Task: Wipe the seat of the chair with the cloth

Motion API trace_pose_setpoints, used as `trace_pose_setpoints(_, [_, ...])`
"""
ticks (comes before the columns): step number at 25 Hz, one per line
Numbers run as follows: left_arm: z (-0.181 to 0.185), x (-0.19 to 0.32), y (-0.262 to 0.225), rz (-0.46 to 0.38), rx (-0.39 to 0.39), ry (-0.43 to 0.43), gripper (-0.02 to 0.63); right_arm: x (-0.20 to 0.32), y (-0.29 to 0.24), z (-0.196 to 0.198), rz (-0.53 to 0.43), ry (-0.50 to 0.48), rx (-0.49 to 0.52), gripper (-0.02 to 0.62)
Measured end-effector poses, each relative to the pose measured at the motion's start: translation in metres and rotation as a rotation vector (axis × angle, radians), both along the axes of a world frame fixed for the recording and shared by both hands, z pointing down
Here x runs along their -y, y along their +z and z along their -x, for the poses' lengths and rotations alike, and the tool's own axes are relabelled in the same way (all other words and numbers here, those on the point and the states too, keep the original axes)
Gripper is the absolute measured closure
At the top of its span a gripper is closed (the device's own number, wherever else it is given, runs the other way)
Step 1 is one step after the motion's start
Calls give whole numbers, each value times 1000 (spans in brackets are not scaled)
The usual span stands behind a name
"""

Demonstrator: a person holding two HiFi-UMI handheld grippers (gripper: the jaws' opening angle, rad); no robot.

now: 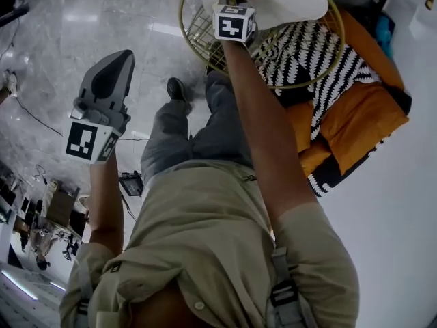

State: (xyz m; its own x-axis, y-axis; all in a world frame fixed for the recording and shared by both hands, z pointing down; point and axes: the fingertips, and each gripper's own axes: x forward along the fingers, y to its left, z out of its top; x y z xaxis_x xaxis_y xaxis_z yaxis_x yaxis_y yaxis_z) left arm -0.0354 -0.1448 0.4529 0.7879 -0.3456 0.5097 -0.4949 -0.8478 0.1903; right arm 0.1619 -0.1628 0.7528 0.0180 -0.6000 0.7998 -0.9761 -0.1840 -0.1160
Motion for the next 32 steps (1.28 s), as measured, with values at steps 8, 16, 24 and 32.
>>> trace_pose_setpoints(8, [18, 19, 6, 8, 39, -20, 591, 20, 11, 31, 15, -132, 11, 515])
trace_pose_setpoints(16, [35, 19, 8, 23, 51, 11, 592, -105, 25, -109, 166, 115, -178, 515])
trace_pose_setpoints(24, [33, 1, 21, 38, 41, 26, 591, -176, 31, -152, 217, 325, -212, 515])
trace_pose_setpoints(32, [21, 2, 32, 13, 41, 17, 591, -69, 67, -25, 99, 120, 25, 515])
